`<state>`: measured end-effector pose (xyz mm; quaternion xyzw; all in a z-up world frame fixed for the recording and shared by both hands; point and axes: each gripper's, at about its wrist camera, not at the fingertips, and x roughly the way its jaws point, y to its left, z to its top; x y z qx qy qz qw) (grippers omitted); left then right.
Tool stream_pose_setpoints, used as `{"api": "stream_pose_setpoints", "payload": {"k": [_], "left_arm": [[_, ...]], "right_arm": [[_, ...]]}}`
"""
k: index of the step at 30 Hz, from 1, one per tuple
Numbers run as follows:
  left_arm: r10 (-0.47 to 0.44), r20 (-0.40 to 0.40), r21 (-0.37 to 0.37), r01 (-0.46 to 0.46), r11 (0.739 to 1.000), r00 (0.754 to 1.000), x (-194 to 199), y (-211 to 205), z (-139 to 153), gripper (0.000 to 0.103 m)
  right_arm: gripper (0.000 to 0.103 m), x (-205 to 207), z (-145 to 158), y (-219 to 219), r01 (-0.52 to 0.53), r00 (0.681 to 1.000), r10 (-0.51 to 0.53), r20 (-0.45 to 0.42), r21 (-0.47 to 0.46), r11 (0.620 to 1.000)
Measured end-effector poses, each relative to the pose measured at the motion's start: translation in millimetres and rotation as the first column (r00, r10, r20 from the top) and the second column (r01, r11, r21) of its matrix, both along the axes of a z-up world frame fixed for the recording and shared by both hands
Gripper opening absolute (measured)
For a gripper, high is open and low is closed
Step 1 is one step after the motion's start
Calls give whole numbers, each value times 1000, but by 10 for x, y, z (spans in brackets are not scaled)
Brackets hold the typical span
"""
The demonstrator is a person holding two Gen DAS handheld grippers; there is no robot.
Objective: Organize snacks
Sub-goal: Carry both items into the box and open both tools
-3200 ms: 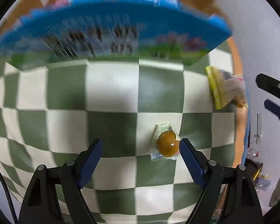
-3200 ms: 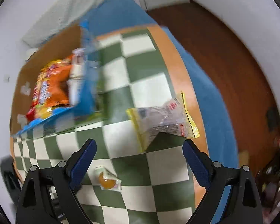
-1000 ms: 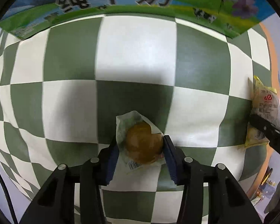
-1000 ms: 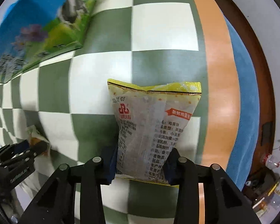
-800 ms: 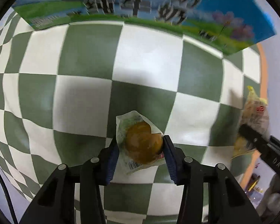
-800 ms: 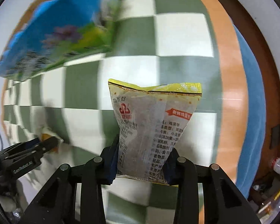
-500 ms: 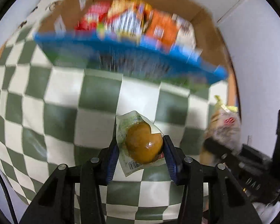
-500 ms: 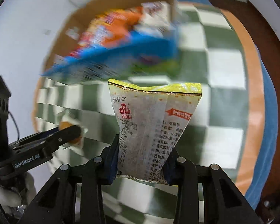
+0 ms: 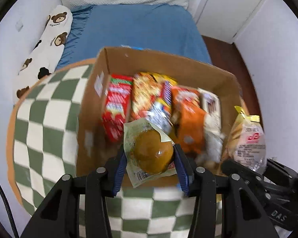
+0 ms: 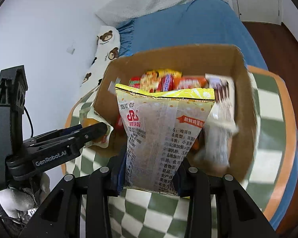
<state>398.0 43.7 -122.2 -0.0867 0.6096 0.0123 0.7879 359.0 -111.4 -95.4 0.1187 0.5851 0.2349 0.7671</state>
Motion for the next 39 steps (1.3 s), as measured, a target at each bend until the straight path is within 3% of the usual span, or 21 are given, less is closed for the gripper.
{"api": "stream_pose_setpoints", "payload": {"k": [5, 11, 13, 14, 16, 18, 24, 27, 39], "left_arm": [[6, -89, 27, -3, 1000, 996, 597, 234, -304, 43], [15, -185, 37, -9, 999, 983, 977, 423, -681, 45], [30, -208, 40, -22, 999, 978, 1044, 474, -785, 45], [34, -216, 38, -26, 999, 976, 1067, 492, -827, 46], [42, -227, 26, -37, 999, 973, 1096, 520, -876, 67], [44, -205, 13, -42, 999, 978, 1097, 529, -878, 75], [22, -162, 26, -18, 1000, 986, 1014, 451, -828, 79], [9, -131, 46, -3, 999, 991, 932, 398, -751, 101], [-36, -7, 76, 36, 996, 999, 448, 108, -402, 102]], "right_arm": [[40, 547, -179, 261, 13, 998, -14, -57, -25, 1000], [42, 945, -516, 514, 19, 991, -25, -129, -48, 999], [59, 1040, -647, 546, 23, 985, -32, -167, -58, 998], [80, 1070, -702, 542, 25, 982, -36, -186, -62, 998], [86, 1109, -749, 530, 27, 981, -43, -190, -88, 996], [86, 1132, -769, 524, 24, 982, -46, -182, -119, 993], [95, 1092, -732, 414, 24, 988, -52, -144, -189, 982], [97, 1026, -645, 304, 39, 993, -63, -97, -234, 971], [98, 625, -380, 30, 112, 993, -117, 5, -309, 944]]}}
